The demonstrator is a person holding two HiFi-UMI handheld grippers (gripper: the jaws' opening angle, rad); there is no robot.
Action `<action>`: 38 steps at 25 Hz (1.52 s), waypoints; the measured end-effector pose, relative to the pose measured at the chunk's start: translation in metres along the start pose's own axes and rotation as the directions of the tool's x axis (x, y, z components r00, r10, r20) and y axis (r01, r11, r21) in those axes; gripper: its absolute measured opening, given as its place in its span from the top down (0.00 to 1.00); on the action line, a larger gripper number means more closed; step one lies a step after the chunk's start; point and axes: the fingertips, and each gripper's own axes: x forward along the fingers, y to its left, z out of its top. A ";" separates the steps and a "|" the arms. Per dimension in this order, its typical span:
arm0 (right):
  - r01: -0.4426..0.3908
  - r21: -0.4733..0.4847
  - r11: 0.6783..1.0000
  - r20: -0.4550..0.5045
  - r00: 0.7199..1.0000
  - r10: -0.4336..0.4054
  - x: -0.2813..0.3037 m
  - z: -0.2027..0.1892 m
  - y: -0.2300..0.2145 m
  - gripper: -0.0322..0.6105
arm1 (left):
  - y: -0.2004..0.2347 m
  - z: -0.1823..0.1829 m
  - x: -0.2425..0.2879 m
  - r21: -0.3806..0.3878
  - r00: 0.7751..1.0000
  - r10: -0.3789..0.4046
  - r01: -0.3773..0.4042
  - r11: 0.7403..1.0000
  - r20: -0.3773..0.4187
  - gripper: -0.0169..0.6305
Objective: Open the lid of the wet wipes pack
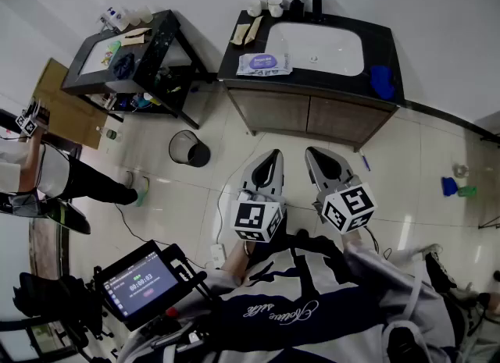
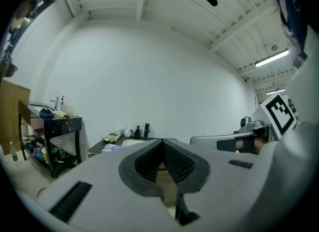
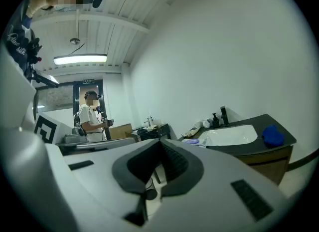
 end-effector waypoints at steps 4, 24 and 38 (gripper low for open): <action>-0.001 0.000 1.000 0.001 1.000 0.001 0.011 0.002 -0.005 0.95 | 0.009 0.003 0.012 0.052 1.000 -0.001 0.000 0.999 0.010 0.98; 0.111 0.059 0.992 -0.060 0.992 -0.108 0.283 0.029 -0.106 0.95 | 0.233 -0.015 0.238 -0.040 0.981 -0.133 0.128 0.991 -0.140 0.98; -0.022 -0.005 1.000 -0.305 0.952 0.019 0.351 -0.015 -0.175 0.93 | 0.286 -0.104 0.305 -0.060 0.930 0.000 -0.024 0.998 -0.367 0.98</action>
